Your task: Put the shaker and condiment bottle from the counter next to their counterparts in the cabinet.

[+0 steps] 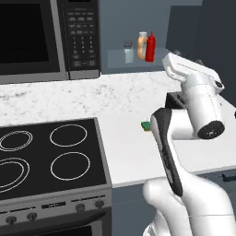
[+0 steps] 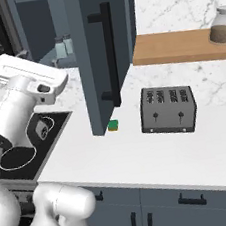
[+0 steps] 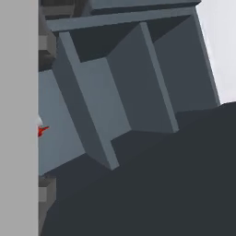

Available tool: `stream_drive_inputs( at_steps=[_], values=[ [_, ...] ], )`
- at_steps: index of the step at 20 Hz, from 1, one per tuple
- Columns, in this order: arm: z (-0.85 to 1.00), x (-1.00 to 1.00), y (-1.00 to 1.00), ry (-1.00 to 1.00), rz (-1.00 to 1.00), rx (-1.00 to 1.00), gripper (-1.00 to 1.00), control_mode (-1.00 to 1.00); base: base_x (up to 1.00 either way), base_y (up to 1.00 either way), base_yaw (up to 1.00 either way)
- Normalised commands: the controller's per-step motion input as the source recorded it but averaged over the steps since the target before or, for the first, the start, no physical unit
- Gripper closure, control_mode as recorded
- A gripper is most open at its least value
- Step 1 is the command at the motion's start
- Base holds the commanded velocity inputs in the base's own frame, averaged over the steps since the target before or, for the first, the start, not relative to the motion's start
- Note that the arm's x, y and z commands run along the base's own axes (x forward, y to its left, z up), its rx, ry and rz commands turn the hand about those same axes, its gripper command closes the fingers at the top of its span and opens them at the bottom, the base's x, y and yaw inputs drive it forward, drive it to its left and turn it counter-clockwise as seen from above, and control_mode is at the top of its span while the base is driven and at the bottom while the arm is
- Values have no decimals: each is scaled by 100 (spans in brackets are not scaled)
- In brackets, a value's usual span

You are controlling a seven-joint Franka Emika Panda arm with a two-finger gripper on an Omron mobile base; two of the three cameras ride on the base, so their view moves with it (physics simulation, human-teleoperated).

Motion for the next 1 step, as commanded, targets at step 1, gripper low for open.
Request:
stream_drive_inputs(
  at_steps=[1],
  values=[
    [10, -100, 0, 1, 0, 0, -100, -100, 0, 0, 0]
  ],
)
